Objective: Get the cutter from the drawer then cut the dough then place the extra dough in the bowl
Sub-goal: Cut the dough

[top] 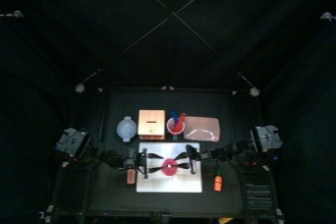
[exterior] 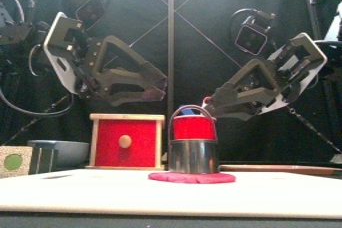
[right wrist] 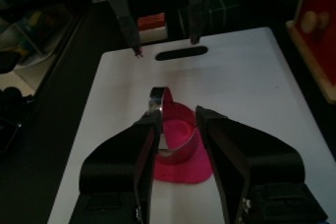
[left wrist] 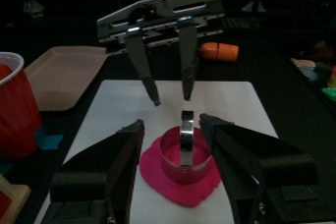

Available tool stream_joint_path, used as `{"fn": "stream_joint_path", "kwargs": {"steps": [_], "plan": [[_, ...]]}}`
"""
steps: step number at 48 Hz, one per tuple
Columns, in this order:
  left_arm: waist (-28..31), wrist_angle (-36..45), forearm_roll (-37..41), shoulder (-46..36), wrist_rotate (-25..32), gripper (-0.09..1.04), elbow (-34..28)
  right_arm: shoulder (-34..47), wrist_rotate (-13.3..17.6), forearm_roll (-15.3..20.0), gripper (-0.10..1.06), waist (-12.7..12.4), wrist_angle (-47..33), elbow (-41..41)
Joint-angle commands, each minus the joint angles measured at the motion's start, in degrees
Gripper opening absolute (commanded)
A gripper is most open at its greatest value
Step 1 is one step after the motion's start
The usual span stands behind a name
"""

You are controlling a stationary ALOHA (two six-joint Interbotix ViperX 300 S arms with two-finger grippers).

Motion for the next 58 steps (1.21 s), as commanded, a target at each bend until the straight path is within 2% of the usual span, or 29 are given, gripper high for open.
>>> {"fn": "stream_joint_path", "kwargs": {"steps": [1, 6, 12, 23, 38, 50, 58], "plan": [[0.00, -0.53, 0.26, 0.70, 0.00, 0.86, -1.14, 0.26, -2.20, 5.27, 0.73, 2.46, -1.85, -0.26], [0.35, -0.79, 0.18, 1.41, 0.18, 0.86, -1.14, 2.20, -5.01, 10.63, 0.73, 5.01, -4.83, -0.44], [0.88, -0.70, 0.26, 0.97, 0.18, 0.86, -0.88, 3.43, -6.50, 14.06, 0.73, 6.33, -6.77, -1.14], [0.88, -0.44, 0.53, 1.85, 0.09, 0.86, -1.67, 4.48, -7.73, 14.50, 0.73, 6.86, -6.86, -3.25], [0.97, -0.26, 1.41, 6.94, -0.18, 0.85, -5.19, 6.15, -7.29, 15.03, 0.73, 7.21, -6.77, -4.22], [0.97, 0.88, 2.37, 7.47, -0.26, 0.85, -5.80, 6.59, -7.03, 16.17, 0.72, 8.09, -6.77, -4.22], [0.97, 1.14, 2.29, 7.56, -0.26, 0.78, -5.89, 7.21, -6.94, 16.70, 0.72, 8.61, -6.68, -4.39]]}}
